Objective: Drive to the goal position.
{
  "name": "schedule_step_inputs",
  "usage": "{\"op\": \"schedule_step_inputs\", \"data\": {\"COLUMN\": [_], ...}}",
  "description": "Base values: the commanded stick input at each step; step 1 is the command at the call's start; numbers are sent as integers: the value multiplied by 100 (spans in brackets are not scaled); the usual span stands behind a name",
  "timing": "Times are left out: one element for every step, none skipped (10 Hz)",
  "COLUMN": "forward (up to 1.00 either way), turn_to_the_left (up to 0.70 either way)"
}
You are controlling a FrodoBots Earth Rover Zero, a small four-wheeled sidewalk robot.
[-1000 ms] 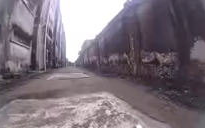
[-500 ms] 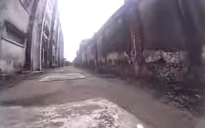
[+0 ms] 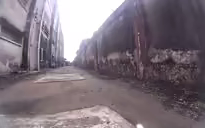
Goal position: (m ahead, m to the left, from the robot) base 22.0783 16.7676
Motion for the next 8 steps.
{"op": "schedule_step_inputs", "data": {"forward": [70, 70, 70, 70, 70, 70, 70, 70], "turn_to_the_left": [0, 0, 0, 0, 0, 0, 0, 0]}}
